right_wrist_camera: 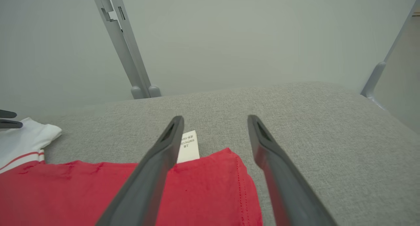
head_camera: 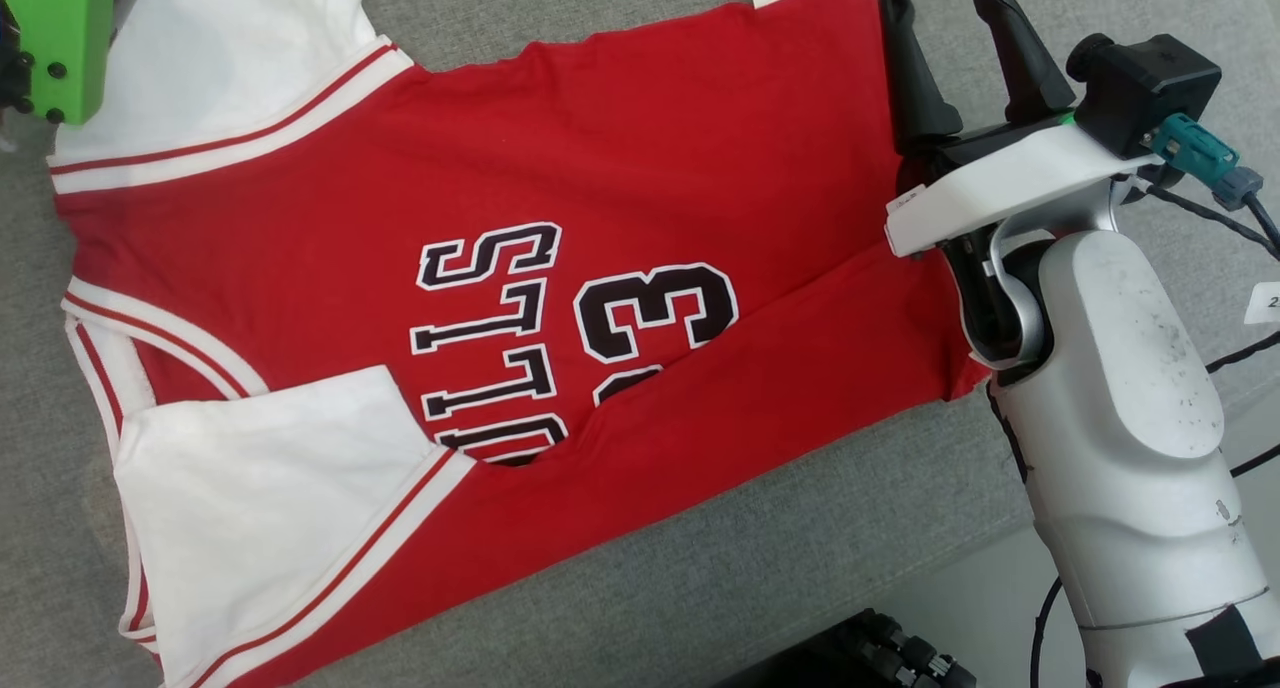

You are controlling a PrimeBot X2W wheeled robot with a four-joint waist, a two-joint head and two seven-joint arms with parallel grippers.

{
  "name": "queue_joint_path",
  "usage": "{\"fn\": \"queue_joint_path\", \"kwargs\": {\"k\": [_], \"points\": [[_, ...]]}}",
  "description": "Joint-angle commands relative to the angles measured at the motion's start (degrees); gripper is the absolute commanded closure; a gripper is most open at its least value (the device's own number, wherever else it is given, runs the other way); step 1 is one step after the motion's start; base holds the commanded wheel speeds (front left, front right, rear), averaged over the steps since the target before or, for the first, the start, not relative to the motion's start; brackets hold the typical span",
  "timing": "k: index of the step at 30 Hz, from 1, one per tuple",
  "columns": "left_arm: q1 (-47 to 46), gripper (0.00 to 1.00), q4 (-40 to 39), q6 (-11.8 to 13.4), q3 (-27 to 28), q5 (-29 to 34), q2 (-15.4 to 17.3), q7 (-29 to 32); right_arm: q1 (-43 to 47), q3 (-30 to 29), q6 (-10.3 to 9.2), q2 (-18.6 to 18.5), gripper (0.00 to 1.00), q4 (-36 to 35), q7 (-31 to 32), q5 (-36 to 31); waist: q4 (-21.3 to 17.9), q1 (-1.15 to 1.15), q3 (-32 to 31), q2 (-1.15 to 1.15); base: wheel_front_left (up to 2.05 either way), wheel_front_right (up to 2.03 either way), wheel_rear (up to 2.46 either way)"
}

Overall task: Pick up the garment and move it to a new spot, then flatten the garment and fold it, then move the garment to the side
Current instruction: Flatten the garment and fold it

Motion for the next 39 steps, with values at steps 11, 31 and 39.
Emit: {"fn": "queue_joint_path", "kwargs": {"k": [11,31,39], "points": [[-2.9,0.00,2.8,-0.1,-4.1,-1.3,0.8,0.3,-1.5,-0.2,0.00,0.1,0.00,1.1,-1.0,-0.7,-1.1,-0.01,1.4,0.00,0.00,0.00,0.00],[-0.8,1.00,-3.5,0.0,-9.6,-8.7,-5.2,-18.0,-3.4,-1.8,0.00,-9.3,0.00,2.2,7.5,-0.8,11.8,-0.01,-5.3,0.00,0.00,0.00,0.00],[3.4,1.00,-9.1,0.0,-12.1,-11.3,-4.6,-25.0,-4.0,0.4,0.00,-17.3,0.00,8.9,14.4,1.6,18.8,-0.01,-9.2,0.00,0.00,0.00,0.00]]}}
